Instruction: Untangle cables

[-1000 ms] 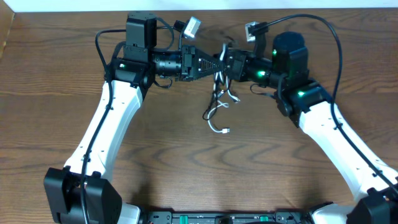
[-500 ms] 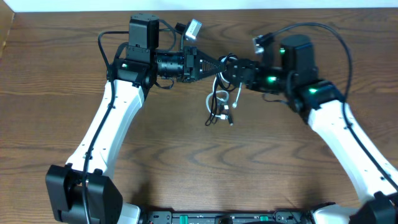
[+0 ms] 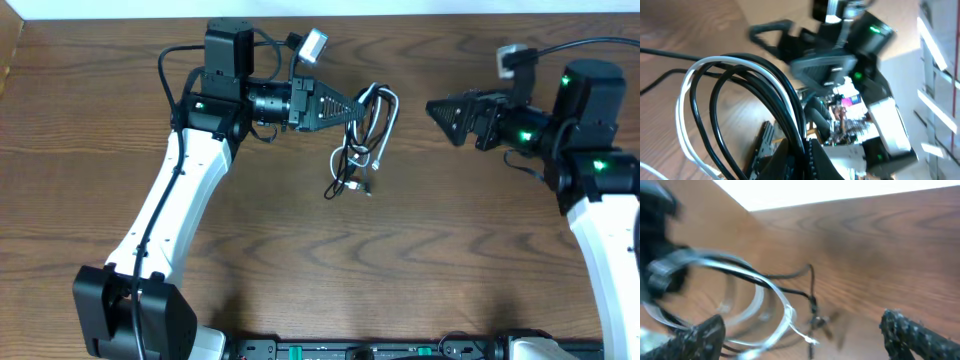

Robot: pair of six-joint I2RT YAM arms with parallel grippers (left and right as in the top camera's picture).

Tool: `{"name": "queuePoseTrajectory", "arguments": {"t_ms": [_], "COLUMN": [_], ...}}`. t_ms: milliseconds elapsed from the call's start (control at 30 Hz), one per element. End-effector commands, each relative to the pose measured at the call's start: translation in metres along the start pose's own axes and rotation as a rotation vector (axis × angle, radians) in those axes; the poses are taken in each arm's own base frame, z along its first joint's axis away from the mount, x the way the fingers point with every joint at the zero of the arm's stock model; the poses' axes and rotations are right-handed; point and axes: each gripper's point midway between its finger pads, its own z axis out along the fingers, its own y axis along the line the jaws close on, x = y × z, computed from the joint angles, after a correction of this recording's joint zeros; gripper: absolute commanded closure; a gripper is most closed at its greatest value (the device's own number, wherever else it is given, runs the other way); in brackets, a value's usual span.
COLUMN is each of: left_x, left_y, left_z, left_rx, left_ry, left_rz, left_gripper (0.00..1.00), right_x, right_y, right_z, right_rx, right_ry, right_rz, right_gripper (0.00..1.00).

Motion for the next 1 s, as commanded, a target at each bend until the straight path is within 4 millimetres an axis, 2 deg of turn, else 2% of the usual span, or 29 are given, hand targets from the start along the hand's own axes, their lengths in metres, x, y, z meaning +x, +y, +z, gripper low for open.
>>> {"name": "queuePoseTrajectory", "arguments": {"t_ms": [0, 33, 133, 267, 367, 467, 633, 733, 867, 967], "left_x": [0.005, 0.005, 0.005, 0.005, 0.005, 0.005, 0.005, 0.005, 0.005, 0.005], "left_y": [-0.022, -0.022, -0.022, -0.022, -0.022, -0.022, -0.022, -0.022, -0.022, -0.022], "left_z": [-0.002, -0.002, -0.002, -0.002, -0.002, -0.002, -0.002, -0.002, -0.002, -0.002], "left_rx": [0.074, 0.074, 0.074, 0.074, 0.074, 0.074, 0.074, 0.074, 0.074, 0.074], "left_ry": [0.041, 0.041, 0.041, 0.041, 0.041, 0.041, 0.041, 0.041, 0.041, 0.041], "left_rz": [0.083, 0.081, 0.07, 0.067, 0.067, 0.067, 0.067, 0.068, 0.071, 0.071], "left_gripper": [0.92, 0.93, 0.92, 0.93, 0.92, 0.93, 0.93, 0.93, 0.93, 0.93], "right_x": [0.031, 0.04, 0.048, 0.044, 0.041, 0.042, 0.056, 0.063, 0.058, 0.054], "right_y": [-0.015, -0.016, -0.018, -0.011, -0.005, -0.009, -0.027, -0.013, 0.008, 0.009], "right_z": [0.026, 0.037, 0.063, 0.086, 0.095, 0.094, 0.081, 0.067, 0.061, 0.061], "right_rx": [-0.048, -0.089, -0.146, -0.183, -0.199, -0.181, -0.156, -0.294, -0.423, -0.431], "right_ry": [0.124, 0.158, 0.178, 0.15, 0.128, 0.136, 0.198, 0.197, 0.149, 0.133], "right_rz": [-0.267, -0.286, -0.307, -0.377, -0.419, -0.41, -0.345, -0.357, -0.366, -0.383], "right_gripper": [0.02, 0.01, 0.01, 0.01, 0.01, 0.01, 0.01, 0.01, 0.01, 0.01]}}
